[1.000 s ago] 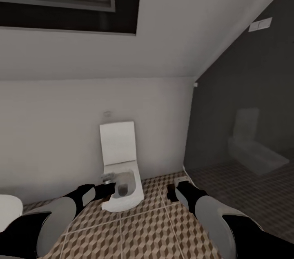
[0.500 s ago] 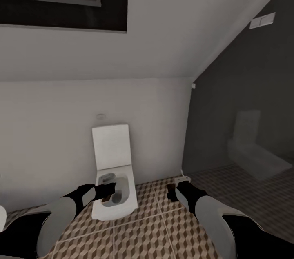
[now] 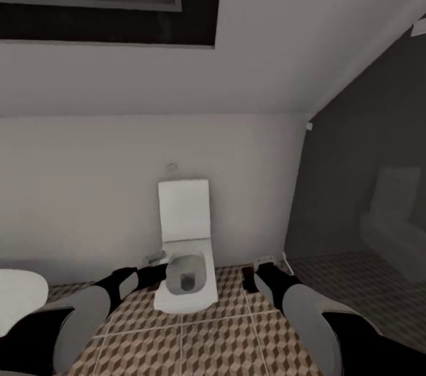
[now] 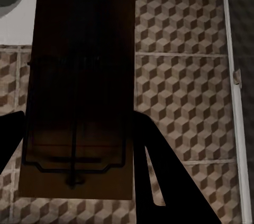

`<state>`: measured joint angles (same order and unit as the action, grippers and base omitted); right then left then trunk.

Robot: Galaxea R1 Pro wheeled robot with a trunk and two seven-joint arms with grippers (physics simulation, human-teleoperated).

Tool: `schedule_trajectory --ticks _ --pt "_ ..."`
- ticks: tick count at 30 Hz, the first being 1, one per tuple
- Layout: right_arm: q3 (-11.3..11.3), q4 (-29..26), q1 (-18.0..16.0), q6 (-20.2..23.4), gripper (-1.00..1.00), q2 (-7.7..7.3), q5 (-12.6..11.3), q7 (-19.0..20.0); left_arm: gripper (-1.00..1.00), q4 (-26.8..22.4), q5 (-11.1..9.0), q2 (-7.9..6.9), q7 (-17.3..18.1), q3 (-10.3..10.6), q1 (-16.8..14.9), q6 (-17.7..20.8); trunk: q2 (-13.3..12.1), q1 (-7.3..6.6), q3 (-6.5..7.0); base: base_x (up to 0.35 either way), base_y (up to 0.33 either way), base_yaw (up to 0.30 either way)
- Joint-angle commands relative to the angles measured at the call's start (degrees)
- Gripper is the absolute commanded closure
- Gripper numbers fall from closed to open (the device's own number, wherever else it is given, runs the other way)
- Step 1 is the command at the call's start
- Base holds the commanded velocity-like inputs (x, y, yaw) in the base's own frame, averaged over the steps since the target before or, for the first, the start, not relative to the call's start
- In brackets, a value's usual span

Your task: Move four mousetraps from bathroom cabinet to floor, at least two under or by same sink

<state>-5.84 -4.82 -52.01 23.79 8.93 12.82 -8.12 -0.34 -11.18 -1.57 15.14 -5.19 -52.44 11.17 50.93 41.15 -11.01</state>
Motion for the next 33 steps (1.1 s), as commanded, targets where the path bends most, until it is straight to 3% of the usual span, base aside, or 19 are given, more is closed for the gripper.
schedule_trajectory --ticks 1,24,33 --pt "-0.49 -0.10 -0.03 0.29 1.00 0.03 0.37 -0.14 1.00 -0.03 -0.09 -0.01 0.17 -0.44 -0.04 -0.06 0.06 0.01 -0.08 0.000 0.000 0.299" --pt "-0.58 -0.10 -0.03 0.29 1.00 -0.05 0.28 -0.13 1.00 -0.01 -0.09 0.06 0.28 -0.44 -0.04 -0.83 0.06 0.01 -0.08 0.000 0.000 0.299" --pt "-0.57 -0.15 -0.03 -0.18 1.00 -0.15 0.26 -0.10 1.00 -0.28 0.35 0.02 0.25 -0.25 -0.04 -0.68 0.06 0.01 -0.08 0.000 0.000 0.078"
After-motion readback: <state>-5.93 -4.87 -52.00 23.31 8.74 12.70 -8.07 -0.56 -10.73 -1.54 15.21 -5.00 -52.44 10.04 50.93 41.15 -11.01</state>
